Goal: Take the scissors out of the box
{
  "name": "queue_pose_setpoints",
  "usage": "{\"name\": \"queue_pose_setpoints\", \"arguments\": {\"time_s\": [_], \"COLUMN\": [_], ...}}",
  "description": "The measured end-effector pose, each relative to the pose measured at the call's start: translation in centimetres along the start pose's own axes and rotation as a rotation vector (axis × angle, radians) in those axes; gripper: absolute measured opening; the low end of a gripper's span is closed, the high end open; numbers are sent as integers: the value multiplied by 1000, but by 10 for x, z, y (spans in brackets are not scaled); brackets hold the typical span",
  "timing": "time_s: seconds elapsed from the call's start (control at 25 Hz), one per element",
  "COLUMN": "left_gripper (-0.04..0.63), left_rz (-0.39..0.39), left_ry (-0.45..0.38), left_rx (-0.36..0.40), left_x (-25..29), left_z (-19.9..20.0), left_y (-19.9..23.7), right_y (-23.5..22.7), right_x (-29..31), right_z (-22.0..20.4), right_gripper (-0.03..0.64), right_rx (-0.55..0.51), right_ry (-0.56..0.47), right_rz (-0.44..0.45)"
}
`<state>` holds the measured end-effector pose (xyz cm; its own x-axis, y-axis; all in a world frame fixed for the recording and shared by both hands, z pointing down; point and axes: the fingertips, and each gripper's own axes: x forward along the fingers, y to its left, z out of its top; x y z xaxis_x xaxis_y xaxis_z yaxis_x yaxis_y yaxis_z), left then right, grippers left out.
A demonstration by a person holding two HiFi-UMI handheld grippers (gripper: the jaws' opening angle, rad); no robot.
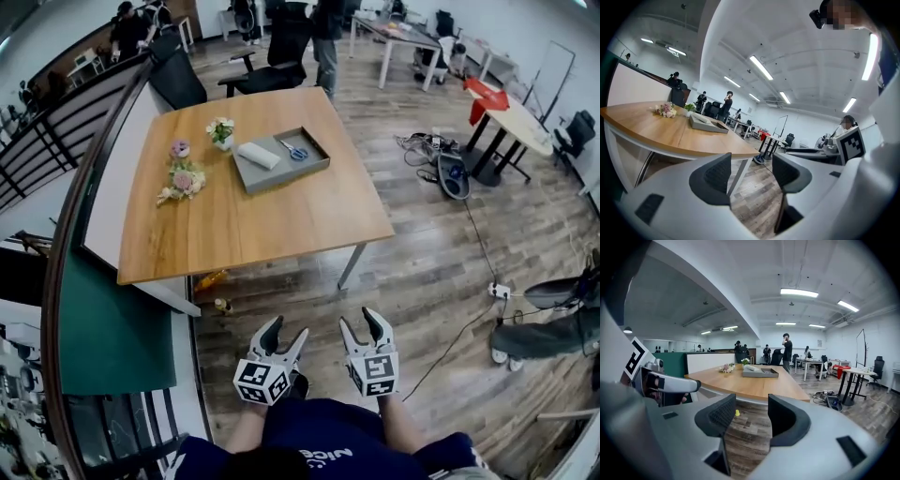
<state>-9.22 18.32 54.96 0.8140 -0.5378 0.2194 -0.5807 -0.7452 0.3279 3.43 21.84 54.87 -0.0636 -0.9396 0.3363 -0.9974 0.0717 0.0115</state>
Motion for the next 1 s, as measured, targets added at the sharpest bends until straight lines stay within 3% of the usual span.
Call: {"name": "queue_pose_setpoints", "arguments": {"time_s": [0.52,1.0], "left_gripper": [275,275], "left_rz": [-48,-29], "left_ry": [-4,23], "left_rx": [65,65], "left_x": [48,64], "left_z": [52,54], "left_y": [92,112], "right_y": [20,9], "right_x": [93,131], "right_z": [28,32], "right_gripper": [201,202], "right_rx": [3,56], "right_ry": [1,3], "right_rz": [-59,-60]}}
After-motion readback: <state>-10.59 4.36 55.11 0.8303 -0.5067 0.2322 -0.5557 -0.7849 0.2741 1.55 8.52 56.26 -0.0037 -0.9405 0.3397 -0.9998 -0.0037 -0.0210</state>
